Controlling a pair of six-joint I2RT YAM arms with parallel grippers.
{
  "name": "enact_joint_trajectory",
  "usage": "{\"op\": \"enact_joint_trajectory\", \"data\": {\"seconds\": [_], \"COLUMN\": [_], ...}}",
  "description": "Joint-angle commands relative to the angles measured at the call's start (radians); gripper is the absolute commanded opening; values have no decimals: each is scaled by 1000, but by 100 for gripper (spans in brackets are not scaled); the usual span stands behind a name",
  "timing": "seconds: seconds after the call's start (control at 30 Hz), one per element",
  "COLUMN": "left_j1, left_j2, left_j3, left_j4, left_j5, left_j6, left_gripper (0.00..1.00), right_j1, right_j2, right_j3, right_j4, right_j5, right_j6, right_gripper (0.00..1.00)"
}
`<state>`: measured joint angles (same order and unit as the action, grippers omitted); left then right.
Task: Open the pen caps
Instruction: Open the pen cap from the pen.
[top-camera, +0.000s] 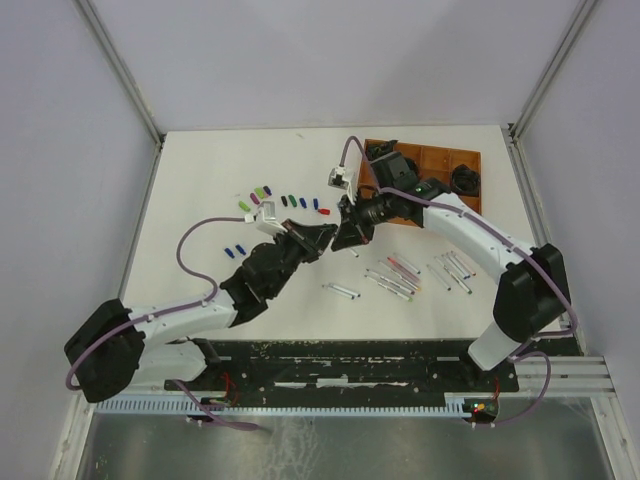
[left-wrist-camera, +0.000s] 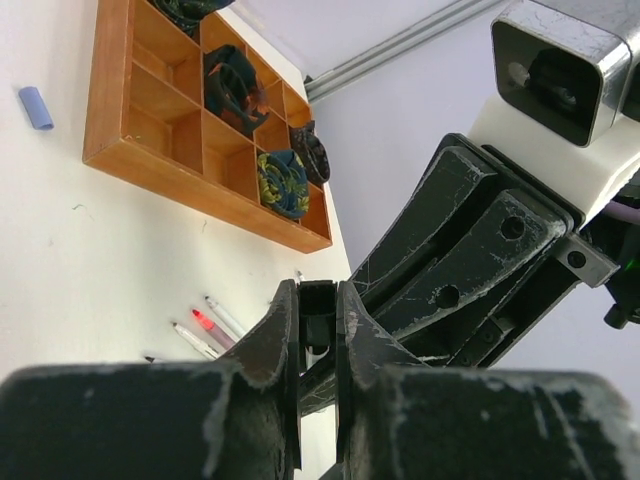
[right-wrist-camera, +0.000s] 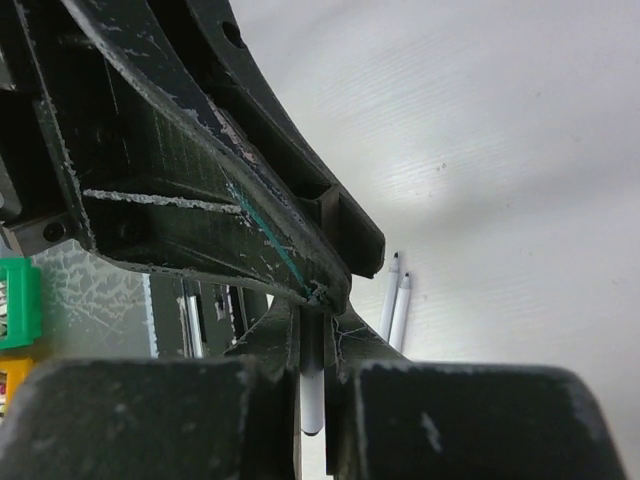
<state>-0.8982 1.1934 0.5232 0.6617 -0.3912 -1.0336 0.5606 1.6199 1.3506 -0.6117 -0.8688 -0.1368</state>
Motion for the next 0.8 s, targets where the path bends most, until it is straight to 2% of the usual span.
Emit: {"op": "enact_joint_trajectory", "data": {"seconds": [0.0, 0.1, 0.2, 0.33, 0.6, 0.77], "left_j1": [144, 322, 470, 582, 592, 591], "left_j2": [-111, -170, -176, -152, -145, -74], "left_j3": [-19, 0, 93, 164, 169, 164], "left_j4": [95, 79, 1, -74, -453, -699], "left_j5": [-91, -127, -142, -57, 186, 156], "left_j6": [64, 64, 73, 57, 144, 106], "left_gripper": [3, 3, 3, 3, 3, 3], "right_j1": [7, 11, 33, 43, 34, 26], "right_j2": [21, 63, 114, 132, 65, 71], "right_j3": [19, 26, 47, 60, 7, 8], "right_j4": [-54, -83, -134, -151, -62, -64], "right_j5": [-43, -55, -28, -13, 97, 104], "right_j6": [-16, -27, -63, -87, -88, -92], "right_gripper": [2, 2, 2, 2, 2, 2]}}
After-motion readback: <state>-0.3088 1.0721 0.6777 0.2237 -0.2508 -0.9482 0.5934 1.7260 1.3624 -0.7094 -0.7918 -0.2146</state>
